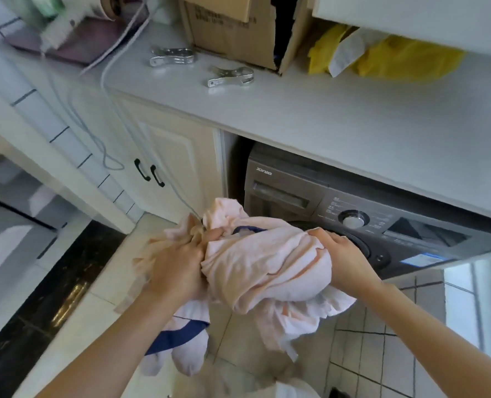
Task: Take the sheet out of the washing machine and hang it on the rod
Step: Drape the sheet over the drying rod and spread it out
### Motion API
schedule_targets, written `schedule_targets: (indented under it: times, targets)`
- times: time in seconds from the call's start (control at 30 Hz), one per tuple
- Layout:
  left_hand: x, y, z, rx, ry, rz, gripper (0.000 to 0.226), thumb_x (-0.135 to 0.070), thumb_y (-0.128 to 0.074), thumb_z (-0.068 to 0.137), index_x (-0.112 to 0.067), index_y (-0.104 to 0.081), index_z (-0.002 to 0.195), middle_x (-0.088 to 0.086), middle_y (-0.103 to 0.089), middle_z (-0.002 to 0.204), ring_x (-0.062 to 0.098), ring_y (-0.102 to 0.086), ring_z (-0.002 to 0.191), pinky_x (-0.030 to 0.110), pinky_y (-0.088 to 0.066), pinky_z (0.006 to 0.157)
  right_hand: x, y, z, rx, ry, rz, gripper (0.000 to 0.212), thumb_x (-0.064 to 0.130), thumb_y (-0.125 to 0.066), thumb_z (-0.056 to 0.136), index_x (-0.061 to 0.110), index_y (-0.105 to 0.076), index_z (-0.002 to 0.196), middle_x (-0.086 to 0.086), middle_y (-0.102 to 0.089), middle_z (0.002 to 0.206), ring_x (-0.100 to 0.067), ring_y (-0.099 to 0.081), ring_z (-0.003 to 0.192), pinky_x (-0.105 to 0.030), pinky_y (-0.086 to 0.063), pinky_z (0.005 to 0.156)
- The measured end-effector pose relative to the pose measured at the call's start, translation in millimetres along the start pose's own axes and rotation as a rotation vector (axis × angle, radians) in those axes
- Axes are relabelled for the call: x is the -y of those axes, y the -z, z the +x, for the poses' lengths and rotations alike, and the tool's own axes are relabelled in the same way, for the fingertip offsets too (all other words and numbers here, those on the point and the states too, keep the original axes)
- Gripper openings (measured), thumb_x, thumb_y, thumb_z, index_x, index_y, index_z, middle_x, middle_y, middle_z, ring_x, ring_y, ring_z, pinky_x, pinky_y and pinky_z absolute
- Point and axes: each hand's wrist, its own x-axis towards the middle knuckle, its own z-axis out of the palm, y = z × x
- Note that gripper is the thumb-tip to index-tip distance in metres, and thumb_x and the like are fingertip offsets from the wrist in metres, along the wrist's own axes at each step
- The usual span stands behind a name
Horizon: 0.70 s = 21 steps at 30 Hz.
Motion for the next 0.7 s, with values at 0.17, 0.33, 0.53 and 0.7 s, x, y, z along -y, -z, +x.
schedule_targets:
  times: [0.17, 0.33, 0.53, 0.7]
  targets:
    - [38, 26, 40, 0.046, -0.263, 0.033, 0.085, -0.041, -0.082, 0.056, -0.030, -0.048, 0.133, 0.012, -0.061, 0.121, 0.024, -0.068, 0.082, 0.029, -0.047, 0.048, 34, 9, -13, -0.124, -0.209, -0.048, 0.050, 0.048, -0.066, 0.081, 0.031, -0.048, 0.124, 0.007, -0.058, 0.123, -0.020, -0.050, 0.117, -0.038, -0.031, 0.106]
    - [54, 33, 71, 0.011, -0.470, 0.016, 0.076, -0.033, -0.069, 0.072, -0.038, -0.032, 0.138, 0.005, -0.055, 0.131, 0.024, -0.060, 0.108, 0.030, -0.045, 0.059, 59, 10, -32, -0.291, -0.292, -0.067, 0.041, 0.040, -0.074, 0.076, 0.022, -0.062, 0.112, -0.001, -0.066, 0.118, -0.027, -0.056, 0.117, -0.048, -0.033, 0.108]
    - [45, 44, 73, -0.018, -0.595, -0.020, 0.078, -0.036, -0.068, 0.074, -0.044, -0.030, 0.141, -0.002, -0.051, 0.138, 0.021, -0.057, 0.115, 0.034, -0.049, 0.068, 90, 23, -67, -0.488, -0.383, 0.116, 0.027, 0.024, -0.072, 0.078, 0.014, -0.065, 0.102, -0.004, -0.069, 0.100, -0.022, -0.063, 0.091, -0.044, -0.051, 0.087]
    - [34, 58, 60, -0.055, -0.636, 0.008, 0.081, -0.041, -0.077, 0.061, -0.042, -0.044, 0.135, 0.001, -0.063, 0.120, 0.023, -0.067, 0.082, 0.031, -0.049, 0.056, 103, 38, -99, -0.565, -0.482, 0.228, 0.023, 0.023, -0.072, 0.075, 0.024, -0.058, 0.093, 0.004, -0.061, 0.083, -0.017, -0.058, 0.076, -0.031, -0.045, 0.071]
